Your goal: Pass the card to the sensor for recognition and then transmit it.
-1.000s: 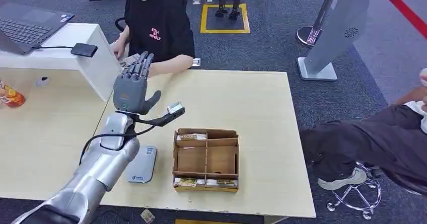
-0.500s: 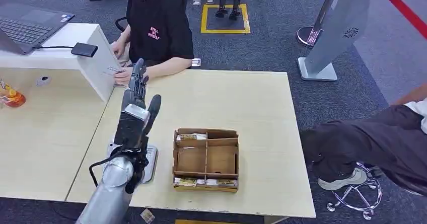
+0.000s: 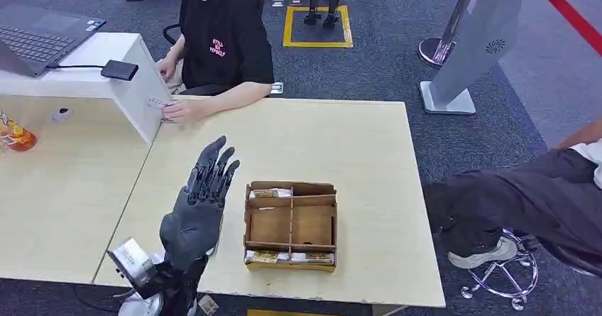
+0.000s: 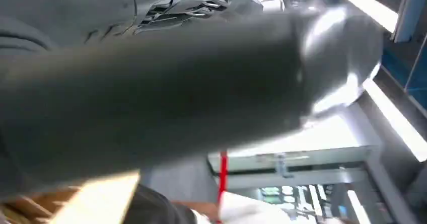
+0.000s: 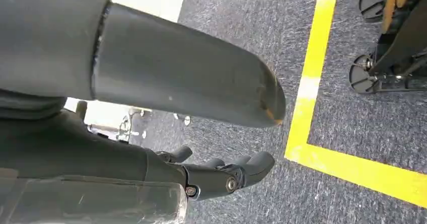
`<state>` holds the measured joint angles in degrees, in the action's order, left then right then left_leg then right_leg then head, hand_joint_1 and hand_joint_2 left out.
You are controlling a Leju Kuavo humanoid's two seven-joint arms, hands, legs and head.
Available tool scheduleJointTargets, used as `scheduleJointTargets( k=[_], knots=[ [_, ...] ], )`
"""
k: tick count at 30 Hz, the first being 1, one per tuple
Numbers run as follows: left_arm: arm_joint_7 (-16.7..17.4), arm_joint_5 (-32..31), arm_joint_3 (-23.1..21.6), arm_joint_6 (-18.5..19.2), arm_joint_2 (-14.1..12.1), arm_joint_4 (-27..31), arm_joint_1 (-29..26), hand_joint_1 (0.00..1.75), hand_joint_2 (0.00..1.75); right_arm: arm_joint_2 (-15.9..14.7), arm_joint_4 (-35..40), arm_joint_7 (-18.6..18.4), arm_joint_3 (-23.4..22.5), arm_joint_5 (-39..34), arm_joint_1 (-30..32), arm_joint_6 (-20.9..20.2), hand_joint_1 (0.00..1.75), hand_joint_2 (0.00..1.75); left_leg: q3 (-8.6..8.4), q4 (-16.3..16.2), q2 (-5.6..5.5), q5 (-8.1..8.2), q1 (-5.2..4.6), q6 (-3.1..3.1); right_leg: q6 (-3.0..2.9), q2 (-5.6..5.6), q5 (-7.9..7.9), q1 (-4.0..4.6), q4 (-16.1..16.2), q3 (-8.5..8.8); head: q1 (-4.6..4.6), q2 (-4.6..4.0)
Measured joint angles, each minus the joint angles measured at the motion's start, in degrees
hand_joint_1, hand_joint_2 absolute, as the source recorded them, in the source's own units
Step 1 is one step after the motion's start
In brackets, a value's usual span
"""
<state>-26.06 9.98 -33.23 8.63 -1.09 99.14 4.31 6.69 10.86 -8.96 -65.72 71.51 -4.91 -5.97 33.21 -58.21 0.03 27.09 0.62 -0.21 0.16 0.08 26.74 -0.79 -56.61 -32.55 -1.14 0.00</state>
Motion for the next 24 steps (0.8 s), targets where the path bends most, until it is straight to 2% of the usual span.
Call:
scheduleJointTargets(
  k=[5,6,7,9,11,12,13,15,16,18,20,21,22,23,24],
  knots=[
    [-1.77,-19.2,-3.32,-9.58,-2.21,1.66,-2.64,0.0,1.75,0.02,0.0,0.0,-1.18,-1.36,0.01,0.52,0.0,0.0,0.0,0.0,0.0,0.0,0.0,0.0,0.0,-0.01,0.0,0.0,0.0,0.0,0.0,0.0],
    [-1.88,-24.18,-4.12,-12.63,-2.68,1.7,-3.0,0.0,1.75,0.02,-0.02,-0.04,-1.46,-1.62,0.01,0.59,0.0,0.0,-0.01,0.0,0.0,0.0,0.0,0.0,0.0,-0.01,0.0,0.0,0.0,0.0,0.0,0.0],
    [-1.86,-29.47,-4.74,-15.72,-3.08,1.7,-3.15,0.09,1.75,0.02,-0.02,-0.28,-1.7,-1.86,0.01,0.61,0.0,0.0,0.0,0.0,0.0,0.0,0.0,0.0,0.0,-0.01,0.0,0.0,0.0,0.0,0.0,0.0],
    [-1.81,-38.72,-6.77,-20.6,-4.41,1.62,-3.05,0.33,1.75,0.07,-0.02,-0.33,-2.07,-2.12,0.0,0.72,0.0,0.0,-0.01,0.0,0.0,0.0,0.0,0.0,0.0,-0.02,0.0,0.0,0.0,0.0,0.0,0.0],
    [-1.24,-42.77,-8.68,-22.75,-5.6,1.35,-2.84,1.17,1.75,0.09,-0.02,-0.33,-2.34,-2.16,0.0,0.85,0.0,0.0,-0.02,0.0,0.0,0.0,0.0,0.0,0.0,-0.01,0.0,0.0,0.0,0.0,0.02,0.0],
    [-0.72,-45.26,-9.73,-24.22,-6.25,0.94,-2.5,1.24,1.75,0.09,-0.02,-0.33,-2.58,-2.16,0.0,0.87,0.0,0.0,-0.01,0.0,0.0,0.0,0.0,0.0,0.0,-0.01,0.0,0.0,0.0,0.0,0.02,0.0],
    [-0.08,-47.38,-10.65,-25.31,-6.84,0.59,-2.19,1.1,1.75,0.09,-0.02,-0.33,-2.69,-2.16,0.0,0.94,0.0,0.0,-0.01,0.0,0.0,0.0,0.0,0.0,0.0,-0.01,0.0,0.0,0.0,0.0,0.02,0.0],
    [1.18,-51.55,-12.37,-27.47,-7.96,-0.24,-1.69,1.01,1.75,0.11,-0.02,-0.33,-2.77,-2.16,-0.01,1.01,0.0,0.0,-0.01,0.0,0.0,0.0,0.0,0.0,0.0,-0.01,0.0,0.0,0.0,0.0,0.0,0.0],
    [1.69,-53.02,-13.07,-28.22,-8.26,-0.62,-1.47,0.89,1.75,0.11,0.0,-0.33,-2.82,-2.16,0.0,1.03,0.0,0.0,-0.01,0.0,0.0,0.0,0.0,0.0,0.0,-0.01,0.0,0.0,0.0,0.0,0.0,0.0],
    [2.85,-55.79,-14.51,-29.72,-9.09,-1.49,-1.03,0.89,1.75,0.11,-0.02,-0.33,-2.97,-2.16,-0.01,1.05,0.0,0.0,-0.01,0.0,0.0,0.0,0.0,0.0,0.0,-0.01,0.0,0.0,0.0,0.0,0.02,0.0],
    [4.51,-59.49,-15.52,-31.71,-9.62,-2.12,-0.93,0.75,1.75,0.11,0.0,-0.33,-3.04,-2.16,0.0,1.16,0.0,0.0,-0.01,0.0,0.0,0.0,0.0,0.0,0.0,-0.01,0.0,0.0,0.0,0.0,0.02,0.0],
    [5.45,-61.61,-15.96,-32.68,-9.88,-2.34,-0.95,0.75,1.75,0.11,-0.02,-0.33,-3.04,-2.16,0.0,1.2,0.0,0.0,-0.01,0.0,0.0,0.0,0.0,0.0,0.0,-0.01,0.0,0.0,0.0,0.0,0.02,0.0],
    [6.67,-64.17,-16.54,-33.46,-10.1,-2.58,-1.0,0.61,1.75,0.11,-0.02,-0.33,-3.06,-2.16,0.0,1.2,0.0,0.0,-0.01,0.0,0.0,0.0,0.0,0.0,0.0,-0.01,0.0,0.0,0.0,0.0,0.02,0.0],
    [7.68,-66.09,-17.07,-33.85,-10.36,-2.76,-0.99,0.38,1.75,0.11,0.0,-0.35,-3.06,-2.14,0.0,1.2,0.0,0.0,-0.01,0.0,0.0,0.0,0.0,0.0,0.0,-0.01,0.0,0.0,0.0,0.0,0.0,0.0],
    [8.46,-67.8,-17.66,-33.85,-10.59,-2.95,-0.99,0.35,1.75,0.11,0.0,-0.35,-3.08,-2.12,-0.01,1.2,0.0,0.0,0.0,0.0,-0.01,0.0,0.0,0.0,0.0,-0.01,0.0,0.0,0.0,0.0,0.02,0.0]
  ],
)
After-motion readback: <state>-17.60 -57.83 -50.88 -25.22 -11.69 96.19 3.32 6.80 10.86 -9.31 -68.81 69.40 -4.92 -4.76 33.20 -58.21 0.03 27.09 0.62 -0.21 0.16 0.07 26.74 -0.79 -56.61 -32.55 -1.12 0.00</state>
